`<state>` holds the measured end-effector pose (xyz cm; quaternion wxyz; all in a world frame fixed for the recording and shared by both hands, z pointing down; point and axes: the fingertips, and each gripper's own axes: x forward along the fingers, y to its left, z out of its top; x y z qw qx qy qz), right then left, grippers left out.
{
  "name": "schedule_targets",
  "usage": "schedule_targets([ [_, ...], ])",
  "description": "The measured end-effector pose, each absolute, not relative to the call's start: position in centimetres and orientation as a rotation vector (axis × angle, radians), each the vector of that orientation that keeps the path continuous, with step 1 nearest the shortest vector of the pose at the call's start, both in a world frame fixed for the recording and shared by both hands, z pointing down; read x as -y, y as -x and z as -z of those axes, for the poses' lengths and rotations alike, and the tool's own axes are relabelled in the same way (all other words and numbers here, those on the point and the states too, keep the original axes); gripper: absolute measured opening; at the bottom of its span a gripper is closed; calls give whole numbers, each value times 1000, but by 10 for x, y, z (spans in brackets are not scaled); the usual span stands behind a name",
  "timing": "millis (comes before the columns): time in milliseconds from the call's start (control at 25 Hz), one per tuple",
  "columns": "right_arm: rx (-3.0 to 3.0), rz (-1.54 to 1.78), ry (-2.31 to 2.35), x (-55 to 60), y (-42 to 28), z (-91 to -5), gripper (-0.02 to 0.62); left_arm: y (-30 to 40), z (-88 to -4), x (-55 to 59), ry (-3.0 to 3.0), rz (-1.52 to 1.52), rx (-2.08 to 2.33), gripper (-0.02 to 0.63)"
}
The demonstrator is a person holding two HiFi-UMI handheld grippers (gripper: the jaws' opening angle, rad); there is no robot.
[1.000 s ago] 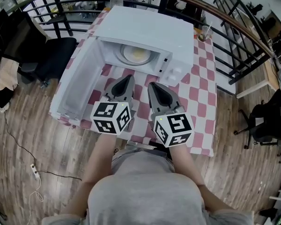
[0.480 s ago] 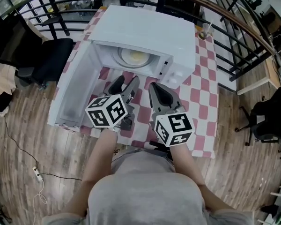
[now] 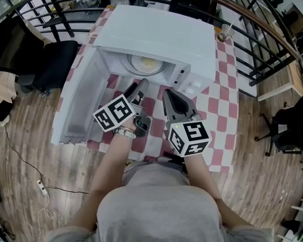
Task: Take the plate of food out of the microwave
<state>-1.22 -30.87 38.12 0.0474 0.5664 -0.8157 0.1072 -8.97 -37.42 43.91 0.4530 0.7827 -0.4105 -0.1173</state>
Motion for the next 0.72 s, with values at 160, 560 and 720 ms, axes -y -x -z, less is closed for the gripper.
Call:
schedule_targets([
  [160, 2472, -374, -1735, 318, 7, -392, 28, 86, -457, 387, -1882, 263, 1028, 244],
  [560, 2507, -500, -1661, 342, 13, -420, 28, 87, -507, 429, -1689, 283, 1020, 270],
  [720, 2489, -517, -1644, 347, 13, -430, 28, 88, -529, 438, -1604, 269, 1023, 293],
])
